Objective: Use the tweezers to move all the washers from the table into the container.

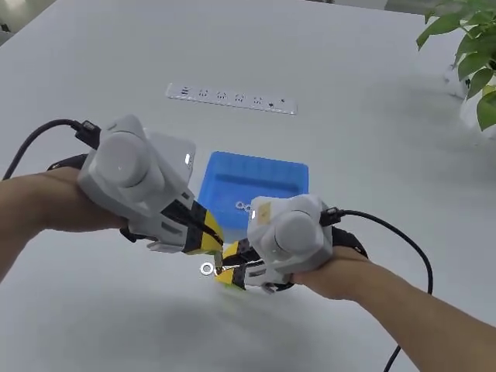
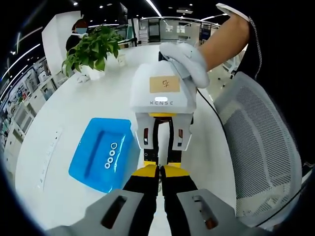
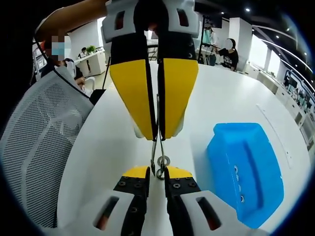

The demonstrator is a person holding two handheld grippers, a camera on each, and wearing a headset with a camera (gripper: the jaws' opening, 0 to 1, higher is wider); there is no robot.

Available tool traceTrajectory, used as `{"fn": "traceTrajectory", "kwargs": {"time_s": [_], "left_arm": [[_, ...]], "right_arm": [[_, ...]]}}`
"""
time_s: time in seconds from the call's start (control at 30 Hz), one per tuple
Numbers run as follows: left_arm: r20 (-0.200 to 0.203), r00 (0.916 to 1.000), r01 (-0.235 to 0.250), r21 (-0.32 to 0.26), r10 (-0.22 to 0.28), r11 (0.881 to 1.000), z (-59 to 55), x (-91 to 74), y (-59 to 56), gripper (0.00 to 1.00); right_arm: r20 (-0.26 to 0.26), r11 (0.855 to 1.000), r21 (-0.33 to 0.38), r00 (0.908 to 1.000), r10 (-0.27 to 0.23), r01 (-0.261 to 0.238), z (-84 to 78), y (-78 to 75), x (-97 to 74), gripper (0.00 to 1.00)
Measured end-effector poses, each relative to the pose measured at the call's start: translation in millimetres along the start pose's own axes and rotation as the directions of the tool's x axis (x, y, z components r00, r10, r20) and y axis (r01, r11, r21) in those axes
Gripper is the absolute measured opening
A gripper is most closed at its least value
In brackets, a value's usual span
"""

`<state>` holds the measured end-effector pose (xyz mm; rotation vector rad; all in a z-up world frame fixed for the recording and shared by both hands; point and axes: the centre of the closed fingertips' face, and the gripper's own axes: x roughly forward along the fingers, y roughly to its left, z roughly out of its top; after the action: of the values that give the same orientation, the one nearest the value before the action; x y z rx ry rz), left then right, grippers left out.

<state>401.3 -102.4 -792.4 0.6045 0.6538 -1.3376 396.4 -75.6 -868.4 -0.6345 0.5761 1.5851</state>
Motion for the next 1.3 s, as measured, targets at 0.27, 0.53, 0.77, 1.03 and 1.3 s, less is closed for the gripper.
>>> {"fn": "traceTrajectory", "kwargs": {"time_s": [0.27,0.53,0.77,1.03,1.3], "left_arm": [[0.003,1.0000,0.004,0.000,-0.004,1.000,1.9,1.5,-0.2,0.05],[0.001,1.0000,0.002,-0.007,-0.002,1.000,1.1,0.8,0.5,0.05],[-0.003,1.0000,0.005,-0.007,-0.005,1.000,0.8,-0.3,-0.5,0.05],[0.005,1.0000,0.005,-0.011,-0.005,1.000,8.5,-6.7,0.3,0.05],[0.030,0.9995,0.008,-0.014,-0.008,1.000,20.9,-15.1,2.3,0.05]], "right_arm": [[-0.001,1.000,0.005,1.0000,-0.005,0.005,0.8,-1.5,-0.5,0.11],[-0.010,1.000,0.014,0.9999,-0.007,0.007,0.7,-2.7,-0.3,0.10],[-0.014,1.000,0.009,0.9999,-0.002,0.002,1.5,-0.8,-0.9,0.09],[-0.010,1.000,0.004,0.9999,-0.003,0.003,7.2,-1.4,-8.2,0.09],[-0.013,1.000,-0.008,0.9999,-0.009,0.009,15.2,-2.8,-20.9,0.09]]}}
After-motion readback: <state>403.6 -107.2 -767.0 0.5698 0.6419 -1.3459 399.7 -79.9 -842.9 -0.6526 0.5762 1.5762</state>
